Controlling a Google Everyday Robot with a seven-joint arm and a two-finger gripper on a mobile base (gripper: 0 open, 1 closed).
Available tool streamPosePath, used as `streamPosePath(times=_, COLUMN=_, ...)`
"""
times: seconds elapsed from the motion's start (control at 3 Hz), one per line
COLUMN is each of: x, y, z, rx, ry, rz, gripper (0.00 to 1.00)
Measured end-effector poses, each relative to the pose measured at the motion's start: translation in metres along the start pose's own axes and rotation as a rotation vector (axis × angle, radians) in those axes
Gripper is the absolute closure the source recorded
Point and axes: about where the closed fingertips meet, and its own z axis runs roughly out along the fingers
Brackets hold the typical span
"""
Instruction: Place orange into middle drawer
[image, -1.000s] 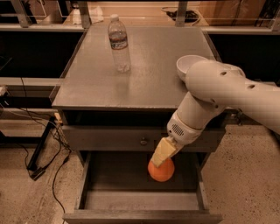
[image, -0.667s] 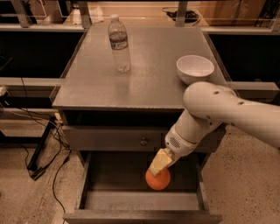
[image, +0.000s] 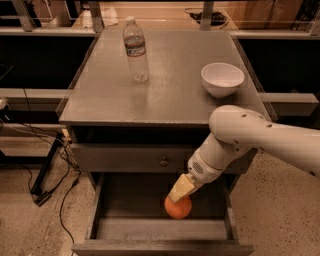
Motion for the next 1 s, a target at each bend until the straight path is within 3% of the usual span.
streamPosePath(times=1.0, x=0.005, y=-0.027, z=0.042, rx=0.083, ry=-0.145, rz=0.238, gripper=1.00)
